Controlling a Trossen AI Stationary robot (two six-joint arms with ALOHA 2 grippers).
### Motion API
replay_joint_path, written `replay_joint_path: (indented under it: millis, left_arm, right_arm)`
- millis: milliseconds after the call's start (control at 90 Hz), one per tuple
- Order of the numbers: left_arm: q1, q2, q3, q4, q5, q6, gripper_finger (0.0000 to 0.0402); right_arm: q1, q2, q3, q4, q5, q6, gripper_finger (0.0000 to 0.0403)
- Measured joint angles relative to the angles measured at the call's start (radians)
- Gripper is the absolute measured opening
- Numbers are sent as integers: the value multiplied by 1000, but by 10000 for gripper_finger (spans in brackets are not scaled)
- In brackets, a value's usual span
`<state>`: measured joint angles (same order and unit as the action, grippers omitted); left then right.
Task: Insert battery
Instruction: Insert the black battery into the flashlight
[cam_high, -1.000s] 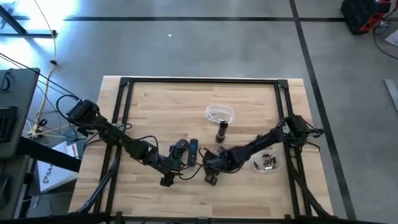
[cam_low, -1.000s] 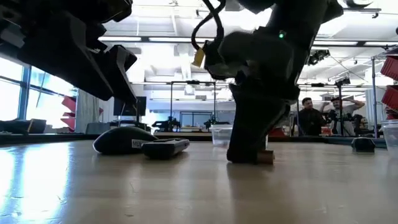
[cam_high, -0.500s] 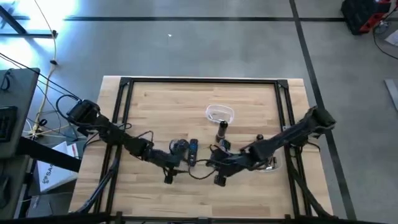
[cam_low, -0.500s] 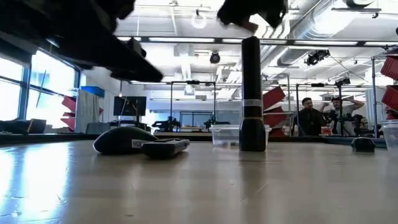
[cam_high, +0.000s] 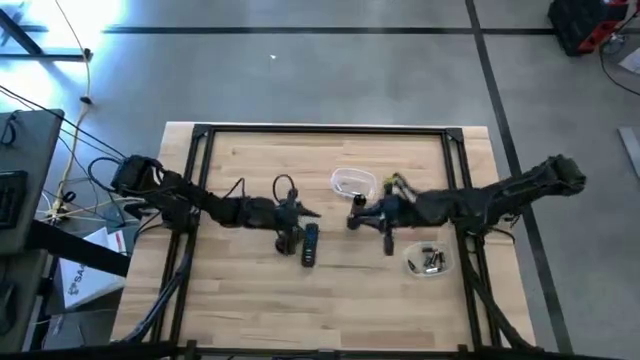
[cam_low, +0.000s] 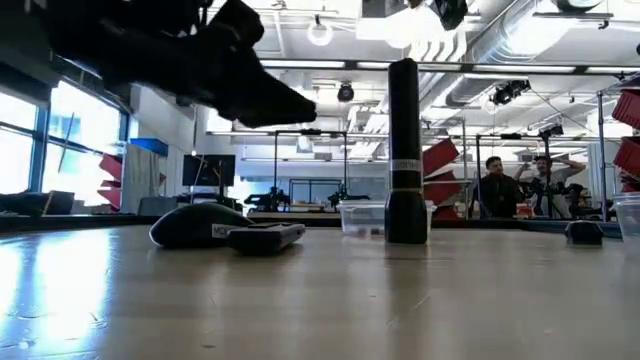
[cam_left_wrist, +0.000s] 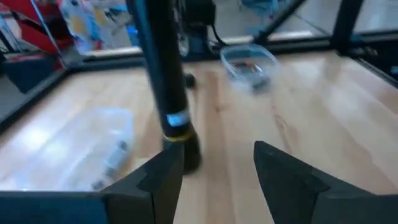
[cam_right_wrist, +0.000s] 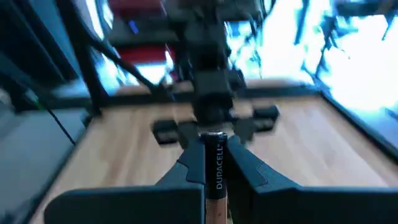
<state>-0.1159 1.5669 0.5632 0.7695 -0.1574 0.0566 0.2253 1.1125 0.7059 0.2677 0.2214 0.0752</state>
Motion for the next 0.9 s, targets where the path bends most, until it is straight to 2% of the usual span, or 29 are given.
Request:
replay_joint_path:
  millis: [200, 356, 511, 667, 822, 900]
  left_arm:
    - [55, 0, 0, 53, 2, 0, 177]
    - [93, 3, 22, 52, 2, 0, 177]
    - [120, 13, 48, 46, -1, 1, 177]
    - [147, 33, 74, 40, -4, 1, 177]
    - [163, 89, 115, 43, 96, 25, 177]
    - [163, 124, 139, 39, 101, 44, 177]
  right_arm:
    - [-133, -48, -239, 383, -169, -59, 0]
    - [-197, -13, -314, 591, -236, -151, 0]
    - [-213, 27, -315, 653, -253, -228, 0]
    - [-214, 102, -316, 743, -212, -264, 0]
    - [-214, 135, -317, 760, -203, -267, 0]
    - [-211, 135, -317, 760, -203, -259, 0]
